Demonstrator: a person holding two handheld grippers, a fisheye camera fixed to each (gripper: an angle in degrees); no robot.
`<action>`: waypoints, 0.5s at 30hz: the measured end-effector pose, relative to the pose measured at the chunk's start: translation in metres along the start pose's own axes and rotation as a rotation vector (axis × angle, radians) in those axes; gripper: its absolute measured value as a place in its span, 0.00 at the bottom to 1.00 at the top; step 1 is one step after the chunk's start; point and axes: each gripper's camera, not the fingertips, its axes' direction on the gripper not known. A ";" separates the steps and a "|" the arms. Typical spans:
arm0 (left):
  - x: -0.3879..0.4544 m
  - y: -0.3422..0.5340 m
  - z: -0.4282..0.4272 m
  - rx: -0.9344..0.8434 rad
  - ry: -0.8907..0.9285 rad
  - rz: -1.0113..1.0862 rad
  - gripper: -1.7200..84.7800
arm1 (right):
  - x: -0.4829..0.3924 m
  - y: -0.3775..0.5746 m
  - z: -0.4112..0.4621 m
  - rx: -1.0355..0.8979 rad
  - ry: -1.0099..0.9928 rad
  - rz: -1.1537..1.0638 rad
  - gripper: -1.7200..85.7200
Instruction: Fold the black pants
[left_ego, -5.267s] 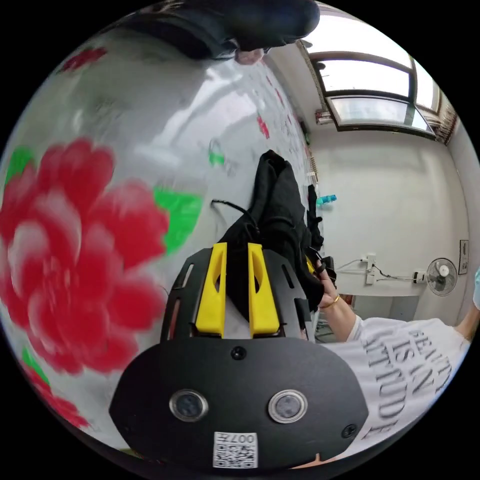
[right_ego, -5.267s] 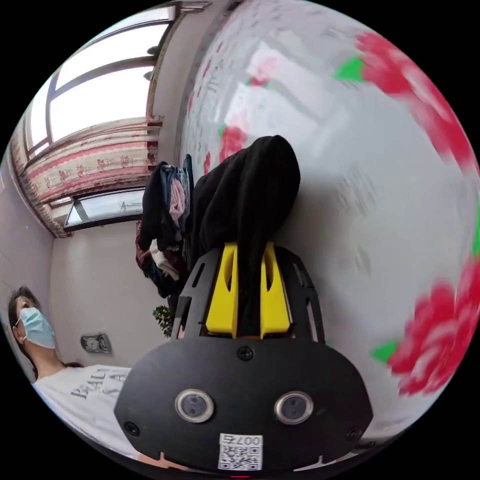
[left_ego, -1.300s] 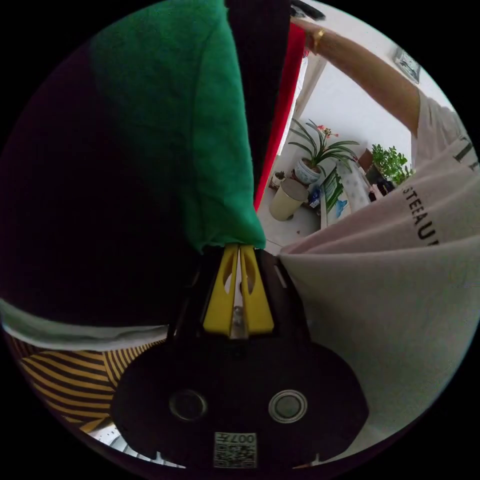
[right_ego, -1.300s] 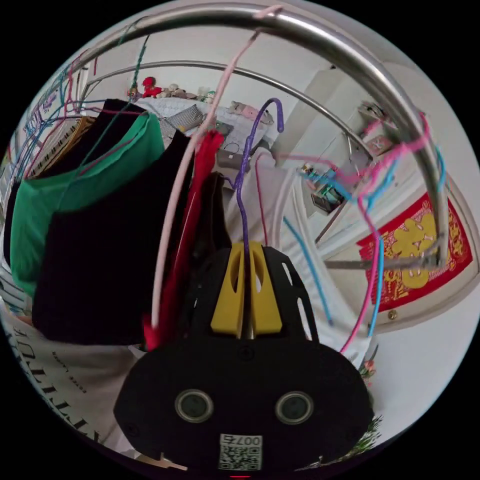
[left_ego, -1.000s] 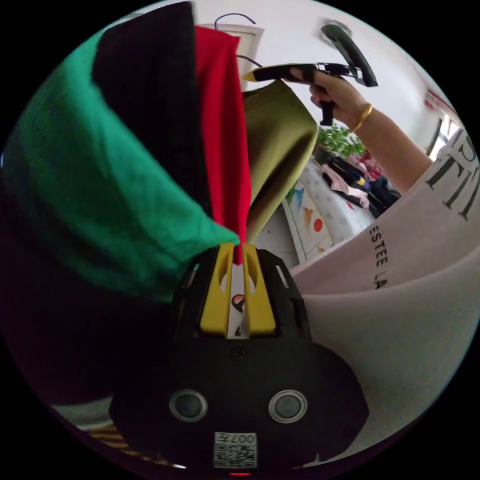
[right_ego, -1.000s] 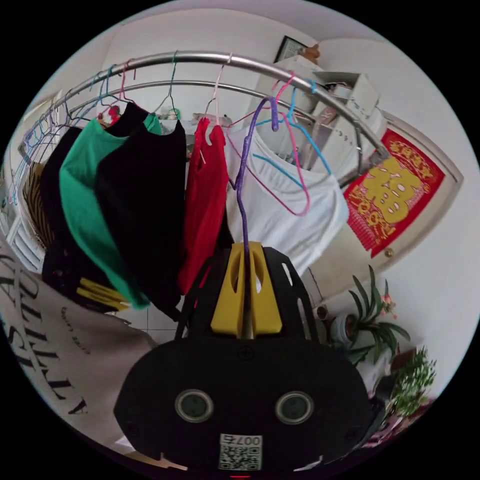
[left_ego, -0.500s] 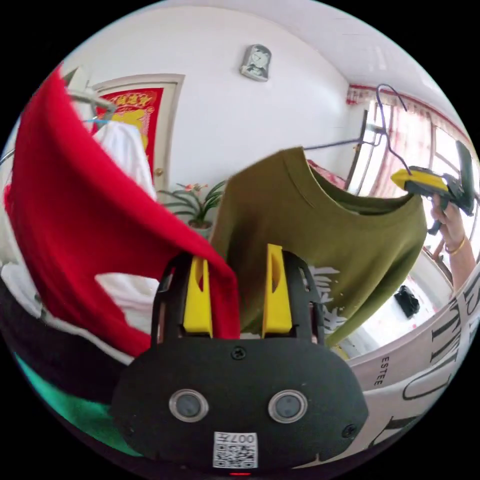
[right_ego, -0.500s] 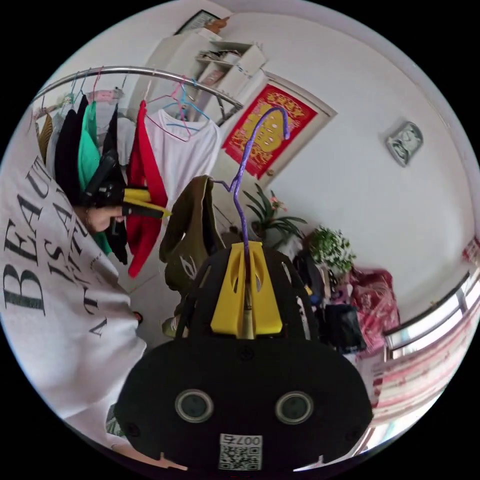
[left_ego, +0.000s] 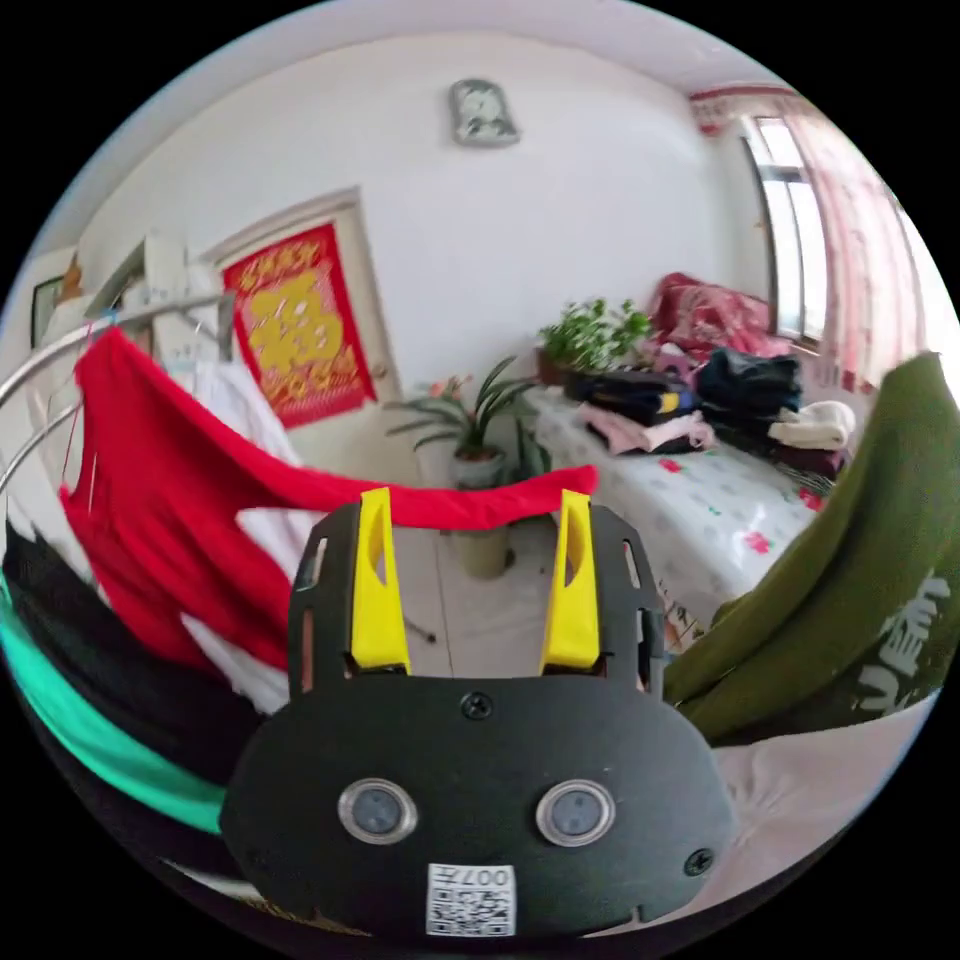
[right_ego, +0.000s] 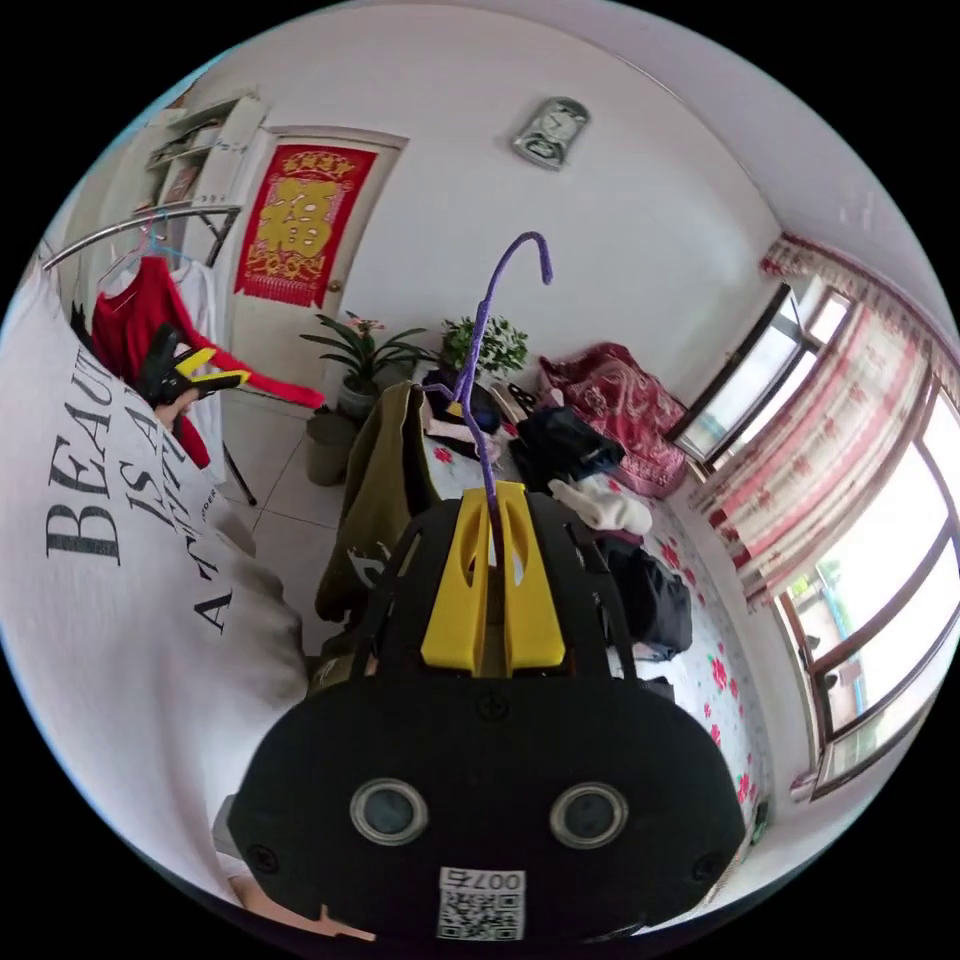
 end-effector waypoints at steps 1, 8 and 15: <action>-0.019 0.009 0.011 -0.094 -0.040 -0.084 0.27 | 0.007 0.003 -0.001 -0.004 0.002 0.008 0.02; -0.079 0.145 0.057 -0.557 0.000 -0.716 0.18 | 0.059 0.017 -0.006 -0.001 -0.058 -0.025 0.02; 0.042 0.097 0.039 -0.464 0.234 -0.158 0.13 | 0.101 0.034 -0.015 0.019 -0.133 -0.006 0.02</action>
